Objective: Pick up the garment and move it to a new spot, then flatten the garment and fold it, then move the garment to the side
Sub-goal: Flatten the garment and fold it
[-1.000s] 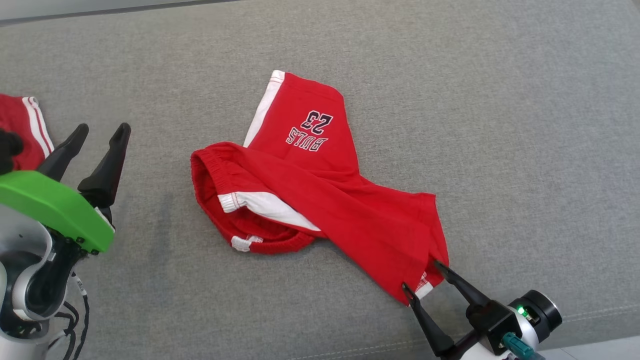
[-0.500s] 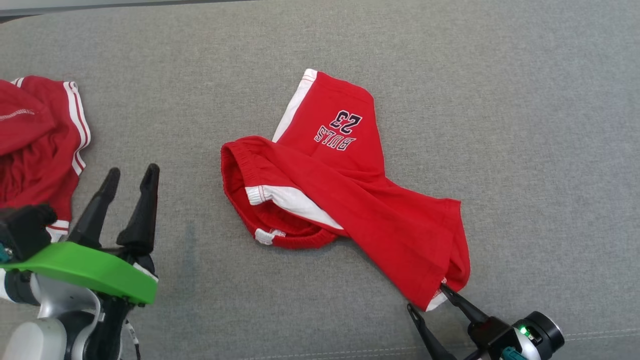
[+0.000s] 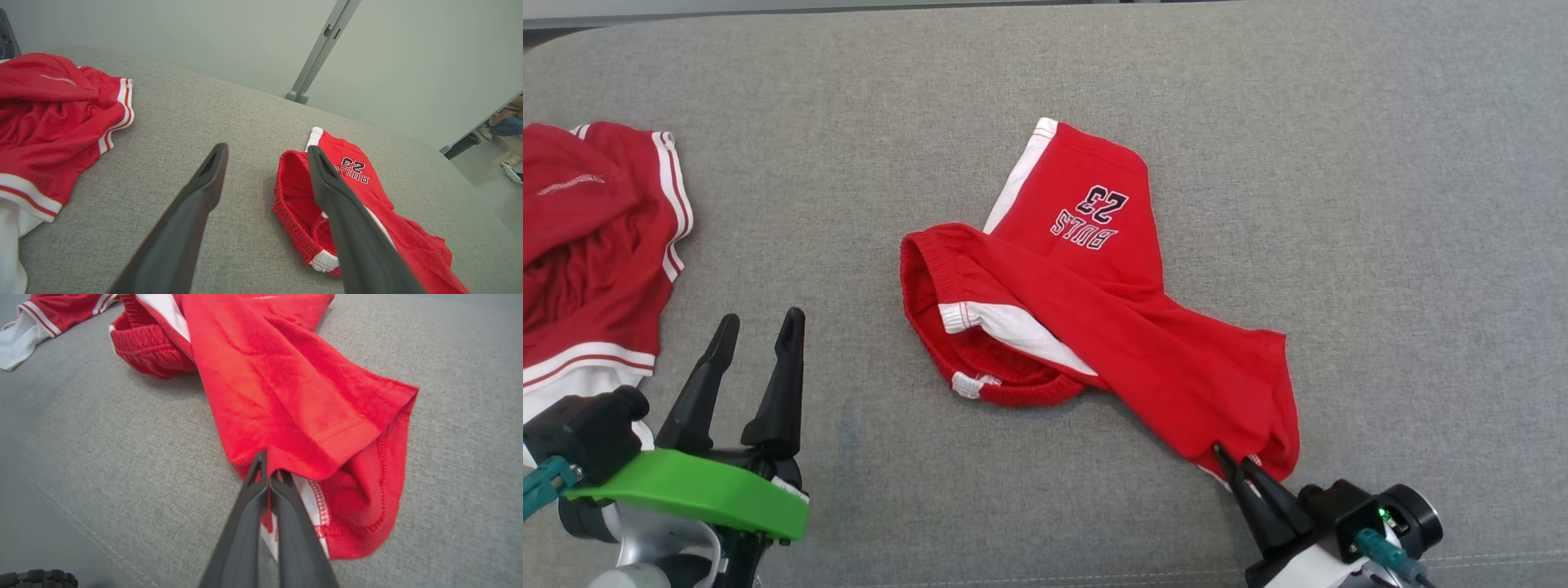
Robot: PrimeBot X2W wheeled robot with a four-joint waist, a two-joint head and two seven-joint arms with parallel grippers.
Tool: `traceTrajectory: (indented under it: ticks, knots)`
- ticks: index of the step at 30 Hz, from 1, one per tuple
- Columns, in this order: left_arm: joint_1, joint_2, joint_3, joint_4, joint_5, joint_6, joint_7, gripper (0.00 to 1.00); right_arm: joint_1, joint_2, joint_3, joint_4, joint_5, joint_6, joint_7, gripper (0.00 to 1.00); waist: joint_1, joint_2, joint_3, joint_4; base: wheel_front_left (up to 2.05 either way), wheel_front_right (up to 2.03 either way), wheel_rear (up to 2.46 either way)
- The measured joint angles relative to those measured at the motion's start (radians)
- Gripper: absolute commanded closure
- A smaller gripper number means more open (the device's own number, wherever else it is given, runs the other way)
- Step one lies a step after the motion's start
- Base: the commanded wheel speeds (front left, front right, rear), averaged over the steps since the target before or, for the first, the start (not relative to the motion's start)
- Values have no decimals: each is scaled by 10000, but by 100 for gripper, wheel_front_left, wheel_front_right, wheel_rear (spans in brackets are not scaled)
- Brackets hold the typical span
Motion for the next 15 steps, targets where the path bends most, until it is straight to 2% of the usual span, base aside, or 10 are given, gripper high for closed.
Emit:
traceTrajectory:
  ticks: [4,6,11,15]
  knots:
    - [313,-12,35,54,161,0,-161,0,-98,324,-560,-477,677,2,0,100,0,0,-124,53,0,0,0]
    - [510,-31,38,119,211,0,-196,0,-295,637,-1003,-874,1373,0,0,100,0,0,-190,76,0,0,0]
    - [755,-336,-272,253,230,0,-284,0,-1109,541,-2378,-1116,2922,132,104,100,0,0,-300,228,0,0,0]
    - [755,-393,-558,251,230,0,-282,0,-1578,495,-3196,-671,3983,194,846,100,0,0,-319,449,0,0,0]
